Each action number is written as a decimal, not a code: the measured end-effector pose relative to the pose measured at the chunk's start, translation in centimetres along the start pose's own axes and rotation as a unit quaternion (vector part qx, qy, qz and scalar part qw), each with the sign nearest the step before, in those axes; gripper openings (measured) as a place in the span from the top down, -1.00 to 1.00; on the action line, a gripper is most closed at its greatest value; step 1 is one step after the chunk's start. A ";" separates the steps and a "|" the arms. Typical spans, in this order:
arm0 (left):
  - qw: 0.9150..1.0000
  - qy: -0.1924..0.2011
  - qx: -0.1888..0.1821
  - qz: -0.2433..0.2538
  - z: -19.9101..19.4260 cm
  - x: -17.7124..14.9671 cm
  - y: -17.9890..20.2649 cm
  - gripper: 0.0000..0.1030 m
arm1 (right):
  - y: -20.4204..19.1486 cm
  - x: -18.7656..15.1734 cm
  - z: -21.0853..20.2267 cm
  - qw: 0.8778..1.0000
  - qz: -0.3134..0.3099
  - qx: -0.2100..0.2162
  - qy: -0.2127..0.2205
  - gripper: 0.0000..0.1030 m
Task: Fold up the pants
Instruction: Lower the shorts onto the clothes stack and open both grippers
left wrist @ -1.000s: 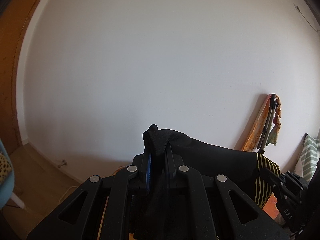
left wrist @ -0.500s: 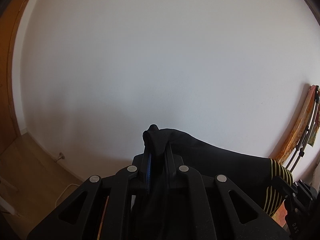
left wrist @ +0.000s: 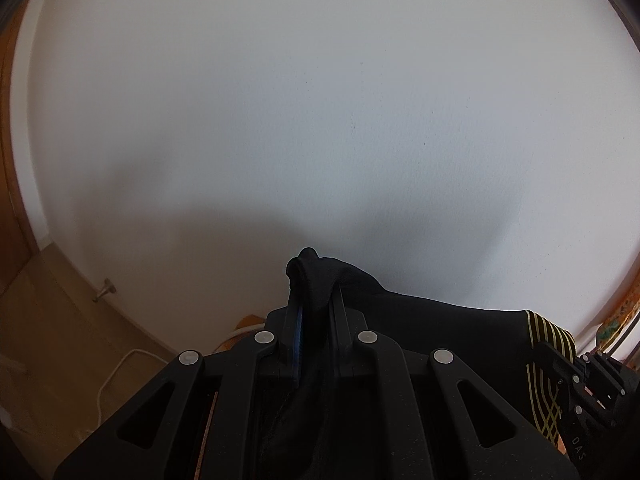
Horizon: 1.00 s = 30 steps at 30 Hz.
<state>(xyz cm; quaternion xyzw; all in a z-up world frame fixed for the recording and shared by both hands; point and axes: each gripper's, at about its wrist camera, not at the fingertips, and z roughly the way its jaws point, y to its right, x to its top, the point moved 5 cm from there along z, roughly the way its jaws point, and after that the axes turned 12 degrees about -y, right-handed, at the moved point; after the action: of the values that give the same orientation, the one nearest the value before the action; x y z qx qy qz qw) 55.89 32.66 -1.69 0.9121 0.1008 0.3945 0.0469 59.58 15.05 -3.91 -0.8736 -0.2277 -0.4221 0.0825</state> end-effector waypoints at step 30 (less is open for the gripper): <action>0.998 -0.042 0.029 -0.033 -2.9 -0.4 0.0 0.18 | 0.5 -2.0 -0.8 0.996 -0.005 -0.052 -0.075 -0.16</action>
<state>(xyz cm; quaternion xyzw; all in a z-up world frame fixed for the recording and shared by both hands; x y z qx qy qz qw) 53.49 32.59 0.03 0.9248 0.1405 0.3514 0.0376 58.18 13.68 -4.89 -0.9049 -0.2153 -0.3668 0.0176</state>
